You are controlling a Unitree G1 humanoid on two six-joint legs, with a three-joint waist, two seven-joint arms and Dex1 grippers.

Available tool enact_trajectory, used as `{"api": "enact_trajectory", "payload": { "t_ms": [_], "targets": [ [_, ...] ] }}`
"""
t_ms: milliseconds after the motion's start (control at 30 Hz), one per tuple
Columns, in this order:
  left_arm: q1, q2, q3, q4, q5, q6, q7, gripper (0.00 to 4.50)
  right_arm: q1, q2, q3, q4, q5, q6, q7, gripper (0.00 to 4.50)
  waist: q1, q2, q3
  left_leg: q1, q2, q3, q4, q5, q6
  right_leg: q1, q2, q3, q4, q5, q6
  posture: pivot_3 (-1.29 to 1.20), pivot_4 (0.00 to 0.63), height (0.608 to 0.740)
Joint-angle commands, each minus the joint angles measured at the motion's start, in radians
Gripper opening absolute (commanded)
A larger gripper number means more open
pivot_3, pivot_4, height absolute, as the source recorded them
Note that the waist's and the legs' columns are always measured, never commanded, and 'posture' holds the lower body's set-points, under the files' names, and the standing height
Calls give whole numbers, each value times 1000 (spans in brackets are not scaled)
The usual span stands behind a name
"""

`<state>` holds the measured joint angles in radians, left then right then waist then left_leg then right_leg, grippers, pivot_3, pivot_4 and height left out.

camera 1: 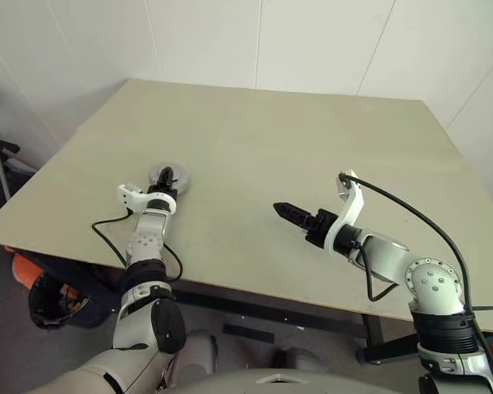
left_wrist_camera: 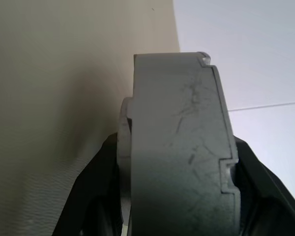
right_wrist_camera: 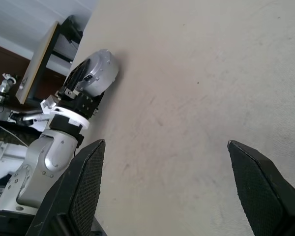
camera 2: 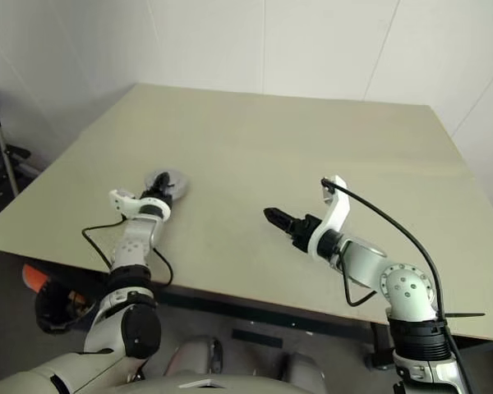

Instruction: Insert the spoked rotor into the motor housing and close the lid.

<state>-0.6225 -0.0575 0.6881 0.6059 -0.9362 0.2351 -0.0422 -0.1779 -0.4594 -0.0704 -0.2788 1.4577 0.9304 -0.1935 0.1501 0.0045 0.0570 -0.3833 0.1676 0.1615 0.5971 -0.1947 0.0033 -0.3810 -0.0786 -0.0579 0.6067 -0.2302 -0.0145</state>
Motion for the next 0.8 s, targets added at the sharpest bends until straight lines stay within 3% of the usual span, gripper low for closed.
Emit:
{"api": "enact_trajectory", "payload": {
  "t_ms": [33, 267, 500, 800],
  "targets": [
    [-48, 17, 9, 4, 26, -78, 52, 2093, -3, 5, -19, -50, 10, 8, 14, 4500, -1, -1, 0, 1, 0, 0, 0, 0, 0, 1, 0, 0, 0, 0, 0, 0, 0, 740],
    [-39, 11, 5, 5, 29, -91, 113, 2093, -4, 9, -26, -51, 12, 17, 14, 4500, -12, -1, 0, 13, 1, 0, 0, 0, -1, 13, 0, 0, -1, -1, 0, 0, 0, 740],
    [-9, -7, -31, -55, 33, -53, 144, 4379, -4, 9, -26, -51, 14, 22, 13, 4500, -22, -1, 0, 15, 1, 0, 0, 1, -1, 15, 0, 0, 0, -2, -3, 0, 0, 740],
    [149, -57, -84, -353, -15, 106, 285, 4445, -10, 11, -28, -46, 17, 28, 14, 4500, -27, -1, 0, 12, 0, 0, -1, -1, 2, 13, -1, 1, -1, -1, -2, 0, 0, 740]
  ]
}}
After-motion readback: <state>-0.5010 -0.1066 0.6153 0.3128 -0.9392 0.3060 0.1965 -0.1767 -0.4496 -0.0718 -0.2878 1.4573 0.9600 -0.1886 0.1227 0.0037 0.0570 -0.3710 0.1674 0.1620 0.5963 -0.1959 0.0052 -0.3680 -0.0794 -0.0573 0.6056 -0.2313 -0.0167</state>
